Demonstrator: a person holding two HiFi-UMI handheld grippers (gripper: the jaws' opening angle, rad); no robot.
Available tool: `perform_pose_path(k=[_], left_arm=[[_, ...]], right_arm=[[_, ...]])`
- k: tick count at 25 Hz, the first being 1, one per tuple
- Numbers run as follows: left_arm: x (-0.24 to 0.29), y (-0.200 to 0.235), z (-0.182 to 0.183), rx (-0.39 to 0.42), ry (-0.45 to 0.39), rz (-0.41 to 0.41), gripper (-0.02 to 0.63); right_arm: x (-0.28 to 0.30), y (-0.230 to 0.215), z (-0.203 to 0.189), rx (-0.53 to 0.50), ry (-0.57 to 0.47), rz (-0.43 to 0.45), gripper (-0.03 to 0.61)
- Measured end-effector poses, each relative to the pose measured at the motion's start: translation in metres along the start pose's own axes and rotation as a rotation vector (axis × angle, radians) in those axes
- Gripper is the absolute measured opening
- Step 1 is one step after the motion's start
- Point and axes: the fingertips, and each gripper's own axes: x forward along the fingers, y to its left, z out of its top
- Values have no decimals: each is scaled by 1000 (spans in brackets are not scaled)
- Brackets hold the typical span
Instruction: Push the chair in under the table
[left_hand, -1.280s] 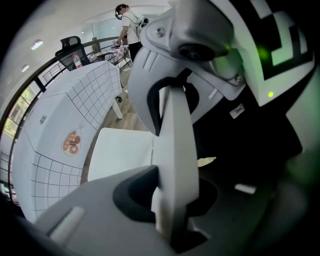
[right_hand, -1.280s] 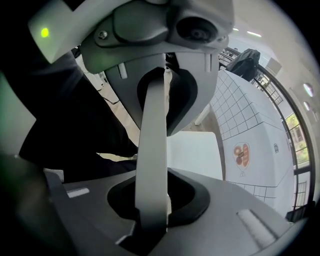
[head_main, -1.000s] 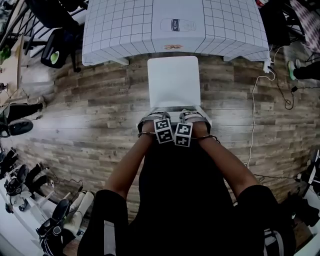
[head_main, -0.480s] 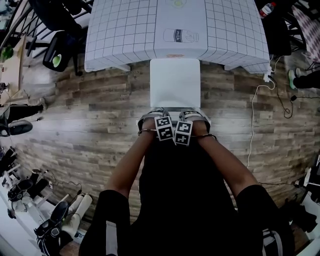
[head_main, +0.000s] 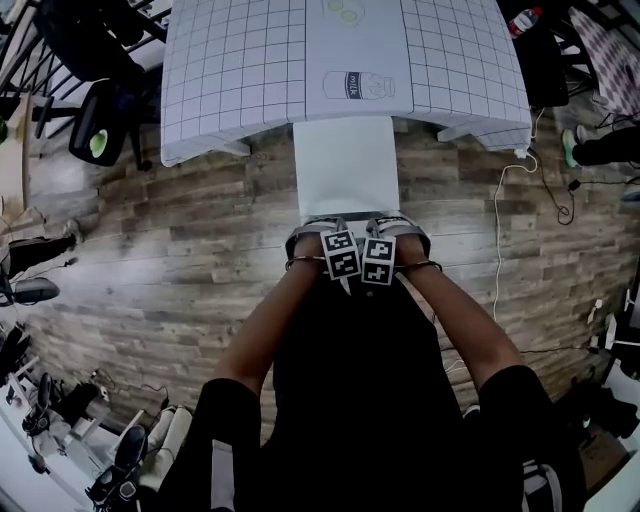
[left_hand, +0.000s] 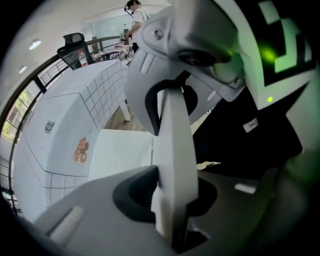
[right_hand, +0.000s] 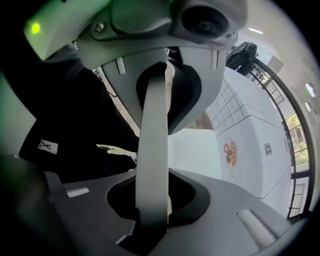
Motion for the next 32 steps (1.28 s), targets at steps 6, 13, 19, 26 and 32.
perform_pose_path(k=[6,13,19,26,32], left_arm=[[-4,27,-14,7,-29,9,87],[-9,48,-27,46,-19,-7,89],[-8,61,-19,29,-20,-12,87],[-15,84,-10,33,-14,-24,87],[-18,107,-7,28,-6,-23,87]], right_arm=[[6,-26,12,35,30,-24,75],[8,-47,24,63,23,-3,75],[8,-60,16,57,28,1,75],[2,-86,8,46,21,3,75],[1,-108,5,37,6,16,75]])
